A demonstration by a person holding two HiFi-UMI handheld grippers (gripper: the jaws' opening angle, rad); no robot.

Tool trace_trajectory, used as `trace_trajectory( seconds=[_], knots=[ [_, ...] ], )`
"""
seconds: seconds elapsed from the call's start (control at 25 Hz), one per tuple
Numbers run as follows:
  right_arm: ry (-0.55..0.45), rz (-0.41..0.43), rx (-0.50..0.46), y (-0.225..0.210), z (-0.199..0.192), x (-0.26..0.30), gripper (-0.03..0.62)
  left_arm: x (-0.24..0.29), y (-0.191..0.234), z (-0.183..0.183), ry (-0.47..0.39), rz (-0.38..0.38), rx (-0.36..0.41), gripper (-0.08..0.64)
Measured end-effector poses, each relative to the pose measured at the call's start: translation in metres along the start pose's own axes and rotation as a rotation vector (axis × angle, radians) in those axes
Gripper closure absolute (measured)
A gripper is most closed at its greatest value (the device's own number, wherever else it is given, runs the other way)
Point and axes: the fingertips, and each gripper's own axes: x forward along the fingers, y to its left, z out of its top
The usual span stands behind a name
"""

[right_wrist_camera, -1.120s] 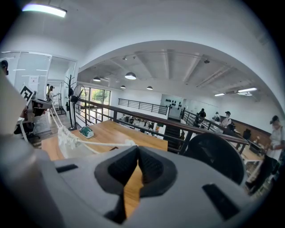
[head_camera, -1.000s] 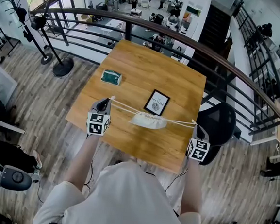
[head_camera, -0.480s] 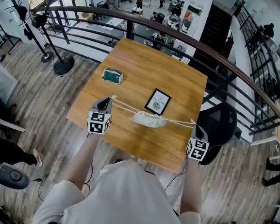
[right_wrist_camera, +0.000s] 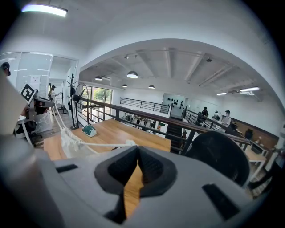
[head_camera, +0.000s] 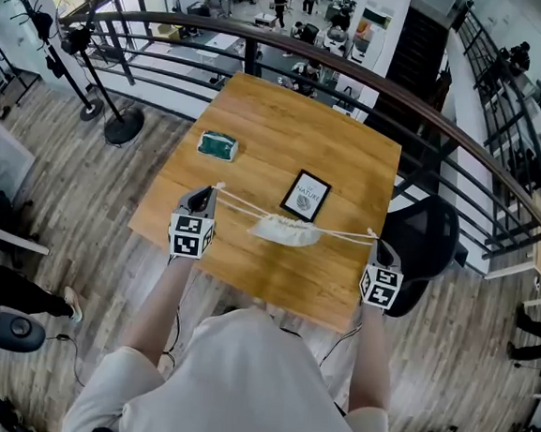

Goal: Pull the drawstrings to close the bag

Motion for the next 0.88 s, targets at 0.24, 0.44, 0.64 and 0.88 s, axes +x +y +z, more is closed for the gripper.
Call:
trace_trajectory(
  seconds=[0.24, 0.44, 0.64, 0.88],
  knots=[
    [0.004, -0.001, 0.002, 0.0011, -0.0017, -0.0025, 0.583, -0.0022, 0.0006, -0.0003, 0.003, -0.001, 0.001, 0.560],
    [0.000, 0.000, 0.003, 0.0016, -0.0033, -0.0033, 0.583, -0.0037, -0.0007, -0.0010, 0.003, 0.001, 0.002, 0.560],
    [-0.004, 0.003, 0.005, 0.0032, -0.0012, -0.0036, 0.583, -0.0043, -0.0011, 0.0014, -0.001, 0.000, 0.004, 0.560],
    [-0.008, 0.008, 0.002, 0.0065, -0.0012, -0.0044, 0.583, -0.0068, -0.0011, -0.0010, 0.000, 0.003, 0.003, 0.560]
  ],
)
